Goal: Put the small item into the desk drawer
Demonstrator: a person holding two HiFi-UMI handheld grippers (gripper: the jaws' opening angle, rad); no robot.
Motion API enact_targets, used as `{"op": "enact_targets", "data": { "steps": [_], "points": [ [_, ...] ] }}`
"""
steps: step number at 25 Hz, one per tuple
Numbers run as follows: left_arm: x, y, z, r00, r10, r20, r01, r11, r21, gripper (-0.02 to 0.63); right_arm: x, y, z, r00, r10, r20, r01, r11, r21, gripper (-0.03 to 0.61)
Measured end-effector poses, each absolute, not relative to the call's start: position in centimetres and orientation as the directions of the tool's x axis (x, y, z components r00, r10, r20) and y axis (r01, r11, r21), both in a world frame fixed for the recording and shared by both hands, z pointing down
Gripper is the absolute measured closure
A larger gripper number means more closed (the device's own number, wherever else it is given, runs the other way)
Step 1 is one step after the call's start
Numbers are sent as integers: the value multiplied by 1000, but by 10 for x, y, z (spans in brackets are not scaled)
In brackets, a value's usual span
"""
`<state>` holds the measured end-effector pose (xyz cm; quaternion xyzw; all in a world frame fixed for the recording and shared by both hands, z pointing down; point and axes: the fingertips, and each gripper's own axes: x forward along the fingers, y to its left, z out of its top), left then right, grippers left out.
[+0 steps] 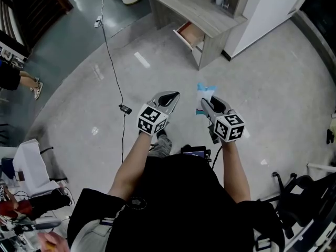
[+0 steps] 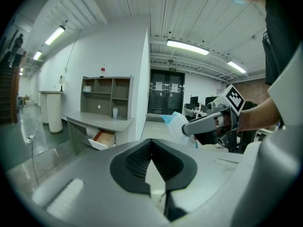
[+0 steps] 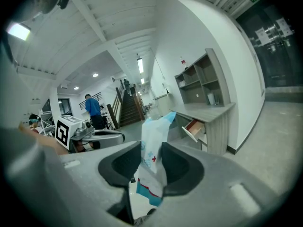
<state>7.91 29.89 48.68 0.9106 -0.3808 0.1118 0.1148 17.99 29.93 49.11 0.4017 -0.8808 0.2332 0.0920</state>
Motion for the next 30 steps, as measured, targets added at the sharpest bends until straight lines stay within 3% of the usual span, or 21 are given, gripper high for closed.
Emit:
{"op": "enact_targets", "data": {
  "steps": [30],
  "points": [
    [42, 181, 506, 756, -583, 298, -644, -743, 180, 612, 145, 194, 495, -570, -728, 381, -820, 474, -321, 442]
  ]
}}
